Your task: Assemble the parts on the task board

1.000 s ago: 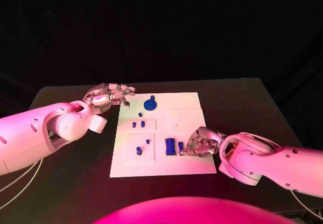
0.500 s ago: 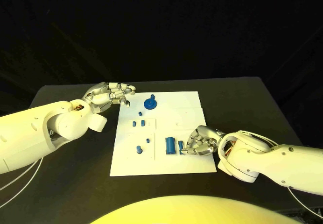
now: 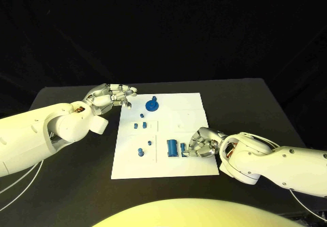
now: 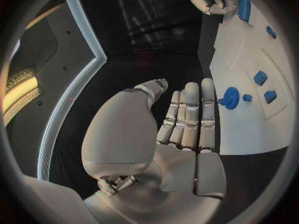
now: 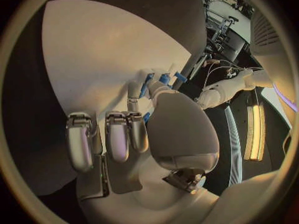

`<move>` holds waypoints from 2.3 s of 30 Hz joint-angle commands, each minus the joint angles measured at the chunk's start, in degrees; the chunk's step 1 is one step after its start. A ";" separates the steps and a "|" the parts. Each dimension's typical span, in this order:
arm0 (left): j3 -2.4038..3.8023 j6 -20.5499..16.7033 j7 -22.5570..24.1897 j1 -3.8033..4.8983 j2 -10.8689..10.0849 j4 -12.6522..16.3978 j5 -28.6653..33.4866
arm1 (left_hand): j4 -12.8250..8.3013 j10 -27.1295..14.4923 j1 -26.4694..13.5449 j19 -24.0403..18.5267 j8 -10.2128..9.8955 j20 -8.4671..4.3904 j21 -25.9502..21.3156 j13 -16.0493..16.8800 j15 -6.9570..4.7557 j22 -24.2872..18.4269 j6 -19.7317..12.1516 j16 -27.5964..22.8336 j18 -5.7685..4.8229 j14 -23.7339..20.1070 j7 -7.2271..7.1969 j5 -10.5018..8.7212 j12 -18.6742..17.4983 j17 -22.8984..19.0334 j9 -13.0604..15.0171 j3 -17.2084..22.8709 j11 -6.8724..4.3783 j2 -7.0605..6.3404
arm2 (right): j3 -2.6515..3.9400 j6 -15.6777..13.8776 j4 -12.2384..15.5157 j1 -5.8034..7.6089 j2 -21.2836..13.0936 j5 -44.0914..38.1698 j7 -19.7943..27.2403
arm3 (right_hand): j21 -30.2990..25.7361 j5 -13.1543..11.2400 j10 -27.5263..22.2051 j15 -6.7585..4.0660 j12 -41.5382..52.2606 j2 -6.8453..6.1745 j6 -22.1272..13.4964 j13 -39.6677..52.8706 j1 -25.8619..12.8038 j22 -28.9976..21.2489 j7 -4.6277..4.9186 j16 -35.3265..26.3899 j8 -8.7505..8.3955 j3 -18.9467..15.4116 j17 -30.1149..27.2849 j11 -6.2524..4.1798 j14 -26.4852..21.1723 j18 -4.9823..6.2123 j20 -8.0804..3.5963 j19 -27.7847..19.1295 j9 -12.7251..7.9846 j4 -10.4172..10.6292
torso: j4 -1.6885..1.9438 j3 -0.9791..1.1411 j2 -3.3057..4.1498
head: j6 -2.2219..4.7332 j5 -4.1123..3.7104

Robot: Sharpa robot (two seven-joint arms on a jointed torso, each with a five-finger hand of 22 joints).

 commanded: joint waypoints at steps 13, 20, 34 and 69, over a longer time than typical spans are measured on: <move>0.02 -2.26 3.43 -0.76 0.59 -0.52 1.51 | 0.50 0.03 -0.42 -0.02 0.24 0.25 -0.54 -0.12 0.28 -0.14 -0.82 0.00 0.75 -0.34 -0.03 0.12 -0.05 -0.17 -0.15 -0.23 0.21 0.12 | 0.22 -7.13 -3.14 3.68 -1.76 19.79 23.99 | -8.19 1.57 3.62 0.81 -2.80 0.35 -3.62 12.64 0.36 12.56 1.57 -1.37 -3.12 -1.68 7.75 1.07 4.29 1.44 0.65 3.27 -1.05 -0.10 | -0.44 -0.54 -1.34 | 1.31 0.06; 0.03 -7.75 7.90 -1.32 2.10 -3.72 4.90 | 1.44 0.17 -0.05 -4.50 1.01 1.32 -5.78 -0.65 1.22 -2.71 -1.15 -5.41 0.45 -7.36 0.02 -0.01 0.71 -2.86 -0.49 -0.78 0.62 -0.28 | 0.47 -7.51 -14.67 6.95 2.20 40.78 38.35 | -36.38 2.74 -8.01 2.51 -21.82 0.31 -7.62 2.44 5.25 4.23 3.62 -10.89 -5.33 -1.87 -8.13 2.99 -1.04 6.12 2.36 -6.28 -1.47 -0.60 | -0.67 -1.29 -3.13 | 3.97 -0.16; 0.12 -17.33 14.20 -1.45 10.20 -16.67 11.76 | 3.41 2.49 1.07 -17.47 -1.78 6.64 -35.07 -7.45 6.15 -21.20 -4.04 -43.19 -3.21 -24.77 -3.00 -0.10 -16.50 -19.71 -3.50 -0.73 2.68 -0.72 | 1.80 -0.76 -38.10 8.20 14.66 57.94 49.68 | -85.16 0.96 -32.53 11.92 -74.53 -0.76 -15.16 -52.11 10.65 -32.08 9.19 -61.24 -9.87 7.79 -51.04 10.44 -35.34 9.97 11.94 -34.05 -7.80 -1.01 | -0.55 -1.26 -5.03 | 7.80 1.71; 1.48 -43.76 14.14 -5.62 6.70 7.53 6.63 | -9.65 -42.51 -79.92 -48.13 -15.18 -10.03 -49.64 -10.99 -4.30 -41.48 -46.91 -65.60 -9.70 -56.11 -11.56 -14.43 -36.56 -28.57 -18.11 -26.96 -8.29 11.01 | 9.76 -21.61 -14.89 1.09 10.27 70.77 55.19 | -88.64 -10.77 -84.05 4.21 -88.01 9.38 -59.26 -74.92 -69.83 -74.93 -3.38 -88.36 -25.06 -11.69 -74.92 0.60 -84.12 -0.39 -1.86 -84.01 -29.15 -16.51 | -0.92 0.23 -6.48 | 14.51 2.93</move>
